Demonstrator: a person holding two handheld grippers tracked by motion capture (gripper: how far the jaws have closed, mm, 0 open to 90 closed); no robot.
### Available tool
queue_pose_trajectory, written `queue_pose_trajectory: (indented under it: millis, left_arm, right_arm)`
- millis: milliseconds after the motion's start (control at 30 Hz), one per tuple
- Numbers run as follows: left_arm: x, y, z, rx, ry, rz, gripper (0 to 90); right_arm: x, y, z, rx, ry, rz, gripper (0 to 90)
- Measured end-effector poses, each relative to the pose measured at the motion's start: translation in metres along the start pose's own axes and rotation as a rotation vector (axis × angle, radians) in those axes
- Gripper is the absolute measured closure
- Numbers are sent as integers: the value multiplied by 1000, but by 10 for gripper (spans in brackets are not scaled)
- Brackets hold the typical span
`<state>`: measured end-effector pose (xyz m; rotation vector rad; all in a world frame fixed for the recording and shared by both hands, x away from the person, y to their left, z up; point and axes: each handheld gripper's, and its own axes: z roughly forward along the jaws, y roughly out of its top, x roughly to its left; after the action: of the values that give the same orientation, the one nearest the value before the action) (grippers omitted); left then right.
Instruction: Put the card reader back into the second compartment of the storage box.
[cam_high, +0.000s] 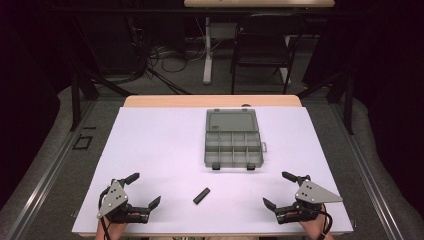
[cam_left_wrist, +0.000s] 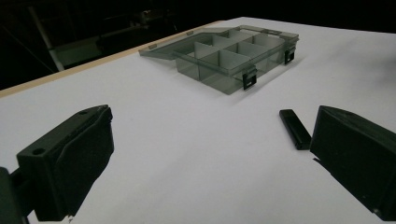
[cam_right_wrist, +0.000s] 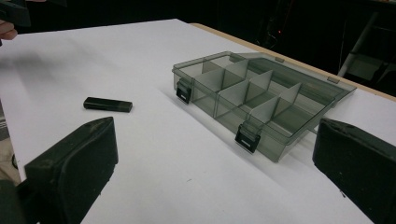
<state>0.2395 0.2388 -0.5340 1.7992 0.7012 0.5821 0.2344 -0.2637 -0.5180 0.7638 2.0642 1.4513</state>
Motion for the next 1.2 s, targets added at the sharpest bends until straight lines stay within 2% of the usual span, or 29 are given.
queue_pose_trajectory:
  millis: [567, 667, 833, 900, 1067, 1200]
  left_arm:
    - [-9, 9, 18, 54, -15, 4, 0]
    - [-13, 13, 23, 53, -11, 0, 0]
    - [-26, 22, 33, 94, -27, 10, 0]
    - [-28, 22, 35, 94, -32, 7, 0]
    - [-35, 26, 43, 116, -16, 14, 0]
    - [-35, 26, 50, 144, -19, -13, 0]
  right_arm:
    - [-1, 0, 1, 15, 1, -4, 0]
    - [-3, -1, 2, 16, 3, -1, 0]
    - [-3, -1, 2, 18, 6, 7, 0]
    - [-3, -1, 2, 18, 7, 4, 0]
    - [-2, -1, 2, 22, 5, 11, 0]
    - [-3, -1, 4, 24, 7, 4, 0]
